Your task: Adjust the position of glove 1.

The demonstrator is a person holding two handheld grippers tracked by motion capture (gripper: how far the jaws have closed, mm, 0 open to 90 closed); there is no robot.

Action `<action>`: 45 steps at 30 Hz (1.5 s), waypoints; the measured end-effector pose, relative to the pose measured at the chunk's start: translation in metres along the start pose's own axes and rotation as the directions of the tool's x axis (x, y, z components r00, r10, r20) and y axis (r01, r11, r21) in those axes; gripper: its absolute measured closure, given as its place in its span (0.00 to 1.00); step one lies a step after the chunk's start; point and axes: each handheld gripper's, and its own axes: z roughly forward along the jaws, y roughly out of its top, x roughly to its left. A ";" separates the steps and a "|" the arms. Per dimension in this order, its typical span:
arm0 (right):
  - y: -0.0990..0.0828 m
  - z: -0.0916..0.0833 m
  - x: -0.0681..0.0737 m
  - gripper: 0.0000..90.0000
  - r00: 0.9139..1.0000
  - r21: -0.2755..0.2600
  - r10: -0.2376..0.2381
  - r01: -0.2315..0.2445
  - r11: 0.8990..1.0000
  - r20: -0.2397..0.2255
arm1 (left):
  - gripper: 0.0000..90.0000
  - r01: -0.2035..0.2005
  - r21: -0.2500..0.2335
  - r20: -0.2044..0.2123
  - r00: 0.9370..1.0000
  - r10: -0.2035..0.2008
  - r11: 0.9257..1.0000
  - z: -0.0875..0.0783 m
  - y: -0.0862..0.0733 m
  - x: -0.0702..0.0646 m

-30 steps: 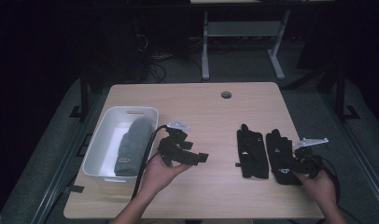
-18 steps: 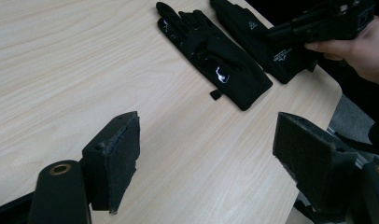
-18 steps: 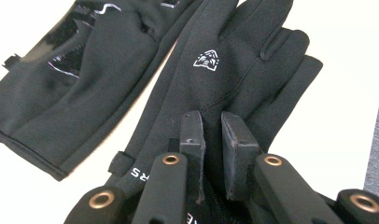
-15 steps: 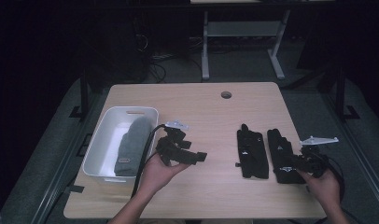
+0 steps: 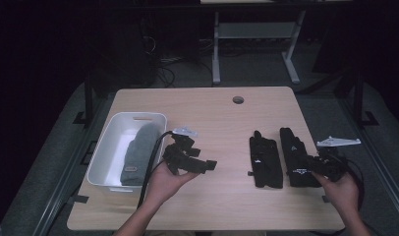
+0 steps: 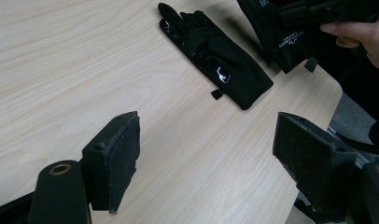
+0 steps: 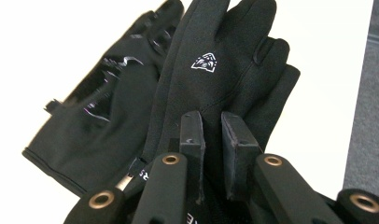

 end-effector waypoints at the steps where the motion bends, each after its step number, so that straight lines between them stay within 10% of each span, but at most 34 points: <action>1: 0.002 -0.001 0.002 0.89 1.000 -0.001 0.000 0.000 1.000 0.000 | 0.25 0.001 0.002 0.000 1.000 -0.001 1.000 0.000 0.000 0.000; 23: 0.028 0.017 0.048 0.89 0.994 -0.027 -0.076 0.074 0.997 -0.082 | 0.25 0.001 0.001 -0.002 1.000 -0.001 1.000 -0.001 -0.003 0.002; 38: 0.024 0.048 0.060 0.87 0.996 0.004 -0.020 0.020 1.000 -0.086 | 0.25 0.008 0.022 0.002 1.000 -0.008 1.000 0.007 -0.007 0.002; 45: 0.017 0.051 0.056 0.65 0.993 -0.004 0.013 -0.014 1.000 -0.114 | 0.25 0.007 0.036 0.013 1.000 -0.008 0.999 0.018 -0.007 -0.001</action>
